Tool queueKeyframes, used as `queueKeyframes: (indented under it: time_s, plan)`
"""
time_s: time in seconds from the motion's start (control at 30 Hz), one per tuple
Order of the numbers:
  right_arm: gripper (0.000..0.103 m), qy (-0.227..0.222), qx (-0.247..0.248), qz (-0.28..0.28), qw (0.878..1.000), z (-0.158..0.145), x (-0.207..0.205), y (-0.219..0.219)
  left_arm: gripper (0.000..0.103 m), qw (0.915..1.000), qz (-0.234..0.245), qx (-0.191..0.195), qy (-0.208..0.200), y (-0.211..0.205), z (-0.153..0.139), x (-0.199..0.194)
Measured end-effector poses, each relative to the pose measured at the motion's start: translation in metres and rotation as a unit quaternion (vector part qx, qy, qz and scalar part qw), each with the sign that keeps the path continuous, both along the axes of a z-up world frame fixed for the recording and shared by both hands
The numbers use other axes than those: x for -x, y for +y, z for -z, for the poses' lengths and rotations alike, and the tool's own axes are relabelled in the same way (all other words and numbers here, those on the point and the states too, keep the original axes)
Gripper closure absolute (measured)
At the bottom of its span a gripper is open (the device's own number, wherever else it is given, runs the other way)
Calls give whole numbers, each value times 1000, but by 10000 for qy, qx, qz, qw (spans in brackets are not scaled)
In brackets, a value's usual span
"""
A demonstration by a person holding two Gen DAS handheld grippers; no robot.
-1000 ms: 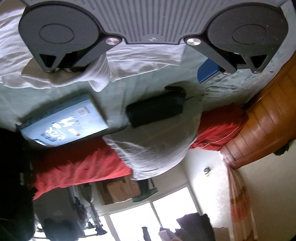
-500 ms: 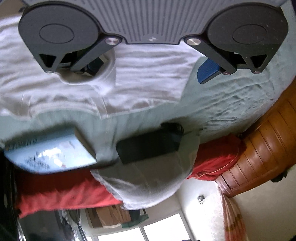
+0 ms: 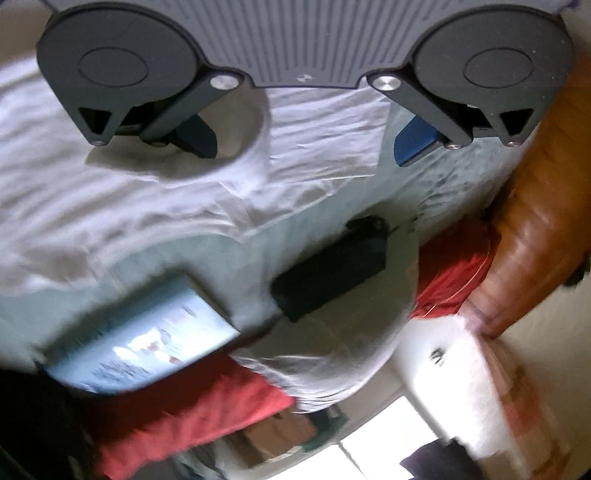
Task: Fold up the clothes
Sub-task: 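Carry the sleeve cuff across the sweatshirt body with the right gripper, then open the right gripper and release the cuff onto the shirt body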
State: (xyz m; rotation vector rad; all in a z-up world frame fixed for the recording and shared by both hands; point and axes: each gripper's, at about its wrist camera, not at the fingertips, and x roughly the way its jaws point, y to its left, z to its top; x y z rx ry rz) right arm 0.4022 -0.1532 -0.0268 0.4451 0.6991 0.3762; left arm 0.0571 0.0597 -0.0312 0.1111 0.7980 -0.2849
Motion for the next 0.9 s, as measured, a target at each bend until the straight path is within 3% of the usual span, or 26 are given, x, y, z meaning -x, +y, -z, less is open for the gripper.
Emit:
queueKeyframes:
  time_s: [0.1, 0.2, 0.33, 0.43, 0.5, 0.67, 0.9]
  plan:
    - [0, -41, 522, -568, 9970, 0, 0, 31, 1, 10000, -35, 41, 6, 3, 1, 0]
    - [0, 140, 746, -746, 9943, 11, 2, 42, 1, 9999, -83, 69, 2, 8, 1, 1]
    - [0, 455, -94, -395, 9981, 25, 8, 9, 1, 9998, -88, 148, -39, 13, 0, 1]
    - [0, 566, -852, 105, 9947, 27, 13, -22, 1, 9998, -88, 172, -53, 14, 1, 0]
    - [0, 553, -1076, 414, 9918, 27, 12, -34, 1, 9998, -80, 196, -51, 14, 2, 0]
    - [0, 328, -1001, 536, 9930, 19, 4, -24, 1, 9998, -38, 206, -34, 14, 2, 2]
    - [0, 28, -689, -506, 9963, 4, -3, 34, 1, 9998, -92, 168, -4, 14, 3, 2]
